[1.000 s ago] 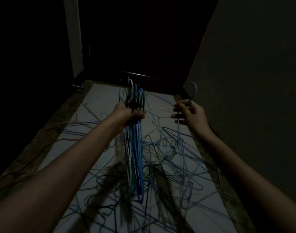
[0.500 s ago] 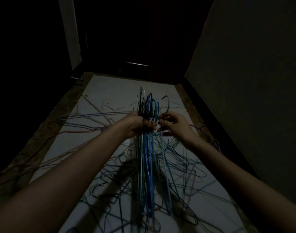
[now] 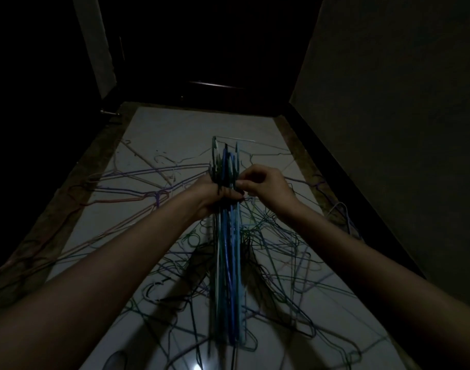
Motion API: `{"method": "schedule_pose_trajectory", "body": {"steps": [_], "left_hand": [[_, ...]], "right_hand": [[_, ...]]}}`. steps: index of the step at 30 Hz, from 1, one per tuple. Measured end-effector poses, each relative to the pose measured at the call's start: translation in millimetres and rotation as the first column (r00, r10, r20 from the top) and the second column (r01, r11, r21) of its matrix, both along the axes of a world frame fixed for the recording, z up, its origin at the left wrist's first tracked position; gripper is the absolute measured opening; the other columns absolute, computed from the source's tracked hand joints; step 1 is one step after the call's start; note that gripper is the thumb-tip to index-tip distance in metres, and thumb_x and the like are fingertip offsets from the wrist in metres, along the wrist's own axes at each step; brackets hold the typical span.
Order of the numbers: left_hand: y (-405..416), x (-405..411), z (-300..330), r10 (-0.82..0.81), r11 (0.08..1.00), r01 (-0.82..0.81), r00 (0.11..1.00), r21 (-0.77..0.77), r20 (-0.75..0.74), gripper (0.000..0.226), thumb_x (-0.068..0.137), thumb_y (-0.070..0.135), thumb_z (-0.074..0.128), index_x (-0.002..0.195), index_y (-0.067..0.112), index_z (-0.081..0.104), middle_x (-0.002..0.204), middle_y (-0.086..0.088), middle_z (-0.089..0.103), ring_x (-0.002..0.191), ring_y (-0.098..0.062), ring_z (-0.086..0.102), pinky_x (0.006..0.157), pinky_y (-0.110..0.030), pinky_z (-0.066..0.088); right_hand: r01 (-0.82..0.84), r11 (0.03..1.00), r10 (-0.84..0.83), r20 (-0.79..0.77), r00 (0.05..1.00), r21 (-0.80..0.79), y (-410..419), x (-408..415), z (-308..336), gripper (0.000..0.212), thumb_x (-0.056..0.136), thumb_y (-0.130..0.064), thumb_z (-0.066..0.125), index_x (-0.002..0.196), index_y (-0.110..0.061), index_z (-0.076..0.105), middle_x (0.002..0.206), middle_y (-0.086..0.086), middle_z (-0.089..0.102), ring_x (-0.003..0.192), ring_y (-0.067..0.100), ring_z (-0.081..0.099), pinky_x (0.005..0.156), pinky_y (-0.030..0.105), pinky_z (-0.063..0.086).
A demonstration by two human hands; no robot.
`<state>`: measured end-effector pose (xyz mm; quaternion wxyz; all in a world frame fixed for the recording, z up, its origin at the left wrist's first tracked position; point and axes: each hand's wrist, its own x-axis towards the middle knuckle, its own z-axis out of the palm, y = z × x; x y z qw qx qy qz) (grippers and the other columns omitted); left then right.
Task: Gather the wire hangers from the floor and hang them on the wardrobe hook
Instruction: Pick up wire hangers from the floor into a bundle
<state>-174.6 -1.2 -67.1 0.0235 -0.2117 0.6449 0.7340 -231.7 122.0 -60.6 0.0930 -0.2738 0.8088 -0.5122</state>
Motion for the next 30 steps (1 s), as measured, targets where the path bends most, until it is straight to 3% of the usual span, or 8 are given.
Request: {"method": "schedule_pose_trajectory", "body": {"steps": [2, 8, 10, 16, 21, 25, 30], "left_hand": [[-3, -1, -3, 0.020, 1.000, -0.019, 1.000, -0.022, 0.012, 0.033, 0.076, -0.013, 0.062, 0.106, 0.002, 0.062, 0.074, -0.005, 0.063, 0.057, -0.012, 0.063, 0.050, -0.022, 0.051], [-14, 1, -3, 0.028, 0.999, -0.027, 0.999, 0.020, -0.019, 0.027, 0.080, -0.008, 0.063, 0.105, 0.003, 0.061, 0.084, -0.008, 0.065, 0.073, -0.018, 0.064, 0.059, -0.022, 0.057], [-23, -1, -1, 0.043, 0.998, -0.042, 0.998, 0.045, -0.038, 0.023, 0.082, -0.009, 0.060, 0.100, 0.006, 0.061, 0.082, -0.009, 0.064, 0.074, -0.020, 0.064, 0.064, -0.026, 0.058], [-50, -5, 2, 0.094, 0.993, -0.088, 0.992, 0.081, -0.080, 0.020, 0.085, -0.010, 0.056, 0.087, 0.010, 0.057, 0.079, -0.006, 0.061, 0.067, -0.015, 0.066, 0.060, -0.024, 0.057], [-61, -2, -2, 0.102, 0.994, -0.097, 0.992, 0.057, -0.077, 0.021, 0.085, -0.009, 0.056, 0.088, 0.012, 0.058, 0.077, -0.006, 0.060, 0.056, -0.009, 0.066, 0.061, -0.022, 0.057], [-62, 4, -4, 0.122, 0.992, -0.120, 0.991, 0.024, -0.052, 0.021, 0.085, -0.009, 0.056, 0.093, 0.010, 0.059, 0.079, -0.007, 0.061, 0.052, -0.007, 0.066, 0.053, -0.018, 0.055], [-65, 5, -7, 0.120, 0.992, -0.118, 0.992, 0.044, -0.047, 0.021, 0.085, -0.011, 0.056, 0.089, 0.009, 0.058, 0.078, -0.009, 0.060, 0.053, -0.010, 0.066, 0.055, -0.020, 0.056]], "right_hand": [[-0.024, 1.000, 0.024, 0.026, 0.999, 0.008, 1, -1, -2, 0.007, 0.084, -0.005, 0.064, 0.091, -0.005, 0.066, 0.077, -0.003, 0.062, 0.070, 0.002, 0.057, 0.056, 0.005, 0.045], [-0.101, 0.995, 0.102, 0.161, 0.982, -0.014, 8, -1, -8, 0.017, 0.087, -0.012, 0.063, 0.099, -0.023, 0.066, 0.087, -0.013, 0.061, 0.072, -0.001, 0.058, 0.060, 0.014, 0.051], [-0.097, 0.995, 0.094, 0.206, 0.974, 0.006, 11, 1, -22, 0.019, 0.087, -0.010, 0.063, 0.104, -0.019, 0.063, 0.090, -0.010, 0.059, 0.075, 0.004, 0.059, 0.061, 0.015, 0.052], [-0.094, 0.968, 0.010, 0.337, 0.941, 0.234, 33, 5, -93, 0.013, 0.087, -0.005, 0.062, 0.099, -0.009, 0.063, 0.089, 0.000, 0.060, 0.078, 0.011, 0.057, 0.071, 0.025, 0.050], [-0.062, 0.881, -0.121, 0.351, 0.929, 0.469, 45, 7, -151, 0.025, 0.086, -0.004, 0.062, 0.111, 0.001, 0.061, 0.113, 0.016, 0.063, 0.100, 0.027, 0.060, 0.085, 0.033, 0.048], [-0.013, 0.831, -0.166, 0.270, 0.948, 0.556, 42, 10, -171, 0.037, 0.087, -0.010, 0.063, 0.122, -0.005, 0.054, 0.119, 0.012, 0.060, 0.108, 0.024, 0.057, 0.078, 0.024, 0.042], [0.104, 0.855, -0.263, 0.252, 0.931, 0.508, 33, 12, -180, 0.024, 0.087, -0.008, 0.062, 0.103, -0.005, 0.044, 0.091, 0.007, 0.054, 0.070, 0.014, 0.051, 0.047, 0.011, 0.038]]}}
